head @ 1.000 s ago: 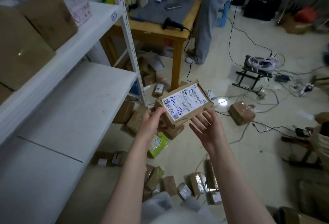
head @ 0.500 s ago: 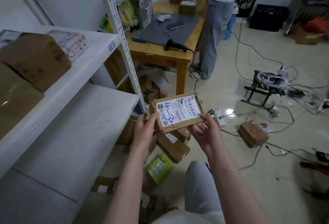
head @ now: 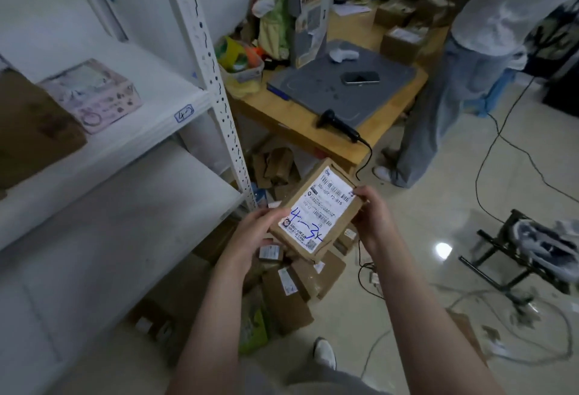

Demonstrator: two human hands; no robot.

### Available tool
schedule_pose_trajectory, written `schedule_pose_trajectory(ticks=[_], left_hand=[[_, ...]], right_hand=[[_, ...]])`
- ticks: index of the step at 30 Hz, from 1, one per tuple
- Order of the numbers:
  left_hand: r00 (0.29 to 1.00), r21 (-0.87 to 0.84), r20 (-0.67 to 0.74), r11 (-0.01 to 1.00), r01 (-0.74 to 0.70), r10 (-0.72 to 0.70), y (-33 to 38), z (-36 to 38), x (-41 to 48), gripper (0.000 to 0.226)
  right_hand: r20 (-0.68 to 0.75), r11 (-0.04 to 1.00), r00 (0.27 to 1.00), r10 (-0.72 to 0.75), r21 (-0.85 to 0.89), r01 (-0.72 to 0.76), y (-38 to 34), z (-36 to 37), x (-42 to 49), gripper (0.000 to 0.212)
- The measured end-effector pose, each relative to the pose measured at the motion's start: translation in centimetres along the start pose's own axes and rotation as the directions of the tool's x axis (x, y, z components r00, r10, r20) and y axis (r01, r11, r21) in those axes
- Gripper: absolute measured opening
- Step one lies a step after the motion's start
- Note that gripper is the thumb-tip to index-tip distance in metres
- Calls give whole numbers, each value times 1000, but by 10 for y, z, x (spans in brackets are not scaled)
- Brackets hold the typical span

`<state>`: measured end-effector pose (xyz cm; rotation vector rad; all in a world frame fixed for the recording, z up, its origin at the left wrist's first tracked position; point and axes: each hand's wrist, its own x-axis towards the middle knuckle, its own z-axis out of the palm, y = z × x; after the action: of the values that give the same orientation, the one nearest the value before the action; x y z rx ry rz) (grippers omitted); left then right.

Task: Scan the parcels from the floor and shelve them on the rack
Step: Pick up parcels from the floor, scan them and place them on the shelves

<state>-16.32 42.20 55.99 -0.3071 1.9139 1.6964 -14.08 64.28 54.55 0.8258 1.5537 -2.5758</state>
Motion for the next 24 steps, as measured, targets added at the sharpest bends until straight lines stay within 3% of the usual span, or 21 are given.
schedule_pose_trajectory(ticks=[3,6,9,12,17,19,24], left_hand=[[999,69,47,998,4,-7,10,16,4,23],[999,60,35,998,-6,3,15,25,12,22],[999,27,-2,999,-33,33,16,26,25,34],[999,-48,-27,998,-41,39,15,23,38,41],[999,-227,-31,973,-33,27,26,21,57,76],[999,-213,19,977,-28,33,36,17,64,74],[999,-87,39,996,10,-6,49,-4,69,43]], right_hand=[[114,999,993,-9,-47,15,-15,-9,18,54],[116,997,993,-3,-79,12,-17,-9,36,84],[110,998,994,-4,-55,10,-16,-4,48,80],[115,997,993,5,-73,3,-14,-3,53,64],[168,987,984,56,-158,-29,-12,-1,55,74],[173,985,983,61,-173,-30,-12,1,60,79],[186,992,982,27,-125,-3,-12,18,74,75]])
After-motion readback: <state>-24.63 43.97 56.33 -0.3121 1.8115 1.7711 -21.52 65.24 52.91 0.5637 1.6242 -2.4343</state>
